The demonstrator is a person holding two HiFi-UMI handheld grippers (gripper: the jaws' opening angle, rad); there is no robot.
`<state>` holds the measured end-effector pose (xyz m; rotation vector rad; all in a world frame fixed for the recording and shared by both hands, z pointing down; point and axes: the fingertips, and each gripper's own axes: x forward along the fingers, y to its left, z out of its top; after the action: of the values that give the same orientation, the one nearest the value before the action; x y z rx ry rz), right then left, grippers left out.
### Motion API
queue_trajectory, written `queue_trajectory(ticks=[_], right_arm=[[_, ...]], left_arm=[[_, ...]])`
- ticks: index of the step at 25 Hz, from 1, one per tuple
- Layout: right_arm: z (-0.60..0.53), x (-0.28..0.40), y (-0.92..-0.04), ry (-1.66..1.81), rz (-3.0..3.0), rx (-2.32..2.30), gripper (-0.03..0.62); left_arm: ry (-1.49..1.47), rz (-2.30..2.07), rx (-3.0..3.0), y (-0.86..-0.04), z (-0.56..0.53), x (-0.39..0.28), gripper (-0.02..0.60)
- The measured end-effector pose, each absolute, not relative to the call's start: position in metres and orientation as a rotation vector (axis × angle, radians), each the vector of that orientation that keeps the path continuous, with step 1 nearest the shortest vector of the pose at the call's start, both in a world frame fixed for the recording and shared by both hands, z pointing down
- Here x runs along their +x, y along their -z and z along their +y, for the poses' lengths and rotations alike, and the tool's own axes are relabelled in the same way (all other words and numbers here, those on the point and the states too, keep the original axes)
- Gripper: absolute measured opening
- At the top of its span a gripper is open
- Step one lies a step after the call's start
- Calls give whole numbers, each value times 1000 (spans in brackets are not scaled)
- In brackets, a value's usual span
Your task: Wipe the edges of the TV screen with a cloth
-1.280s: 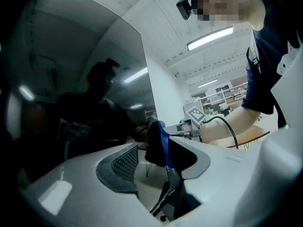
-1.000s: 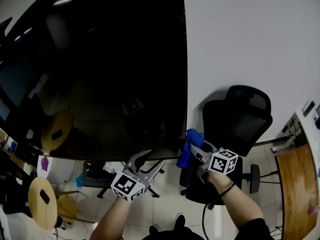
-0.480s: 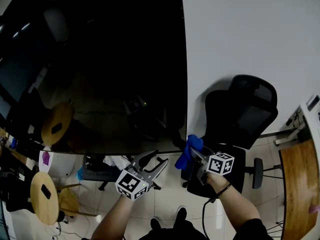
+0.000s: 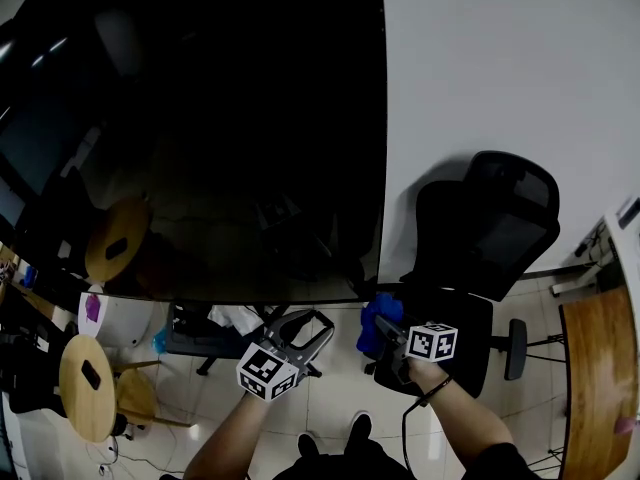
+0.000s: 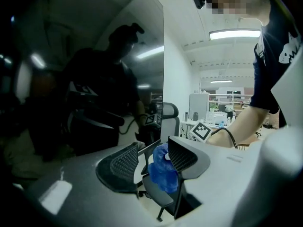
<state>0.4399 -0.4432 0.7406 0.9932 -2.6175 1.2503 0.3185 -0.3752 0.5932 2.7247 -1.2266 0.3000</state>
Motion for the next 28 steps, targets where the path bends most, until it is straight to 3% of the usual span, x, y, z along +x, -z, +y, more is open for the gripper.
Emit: queue_trajectory(ticks=[19, 28], right_arm=[[-441, 401, -708, -1270, -2677, 968, 213], [-431, 366, -704, -1335, -2664, 966, 213]], left_arm=[[-259, -1289, 2608, -613, -367, 295, 189], [-213, -1318, 2589, -613, -351, 254, 189]])
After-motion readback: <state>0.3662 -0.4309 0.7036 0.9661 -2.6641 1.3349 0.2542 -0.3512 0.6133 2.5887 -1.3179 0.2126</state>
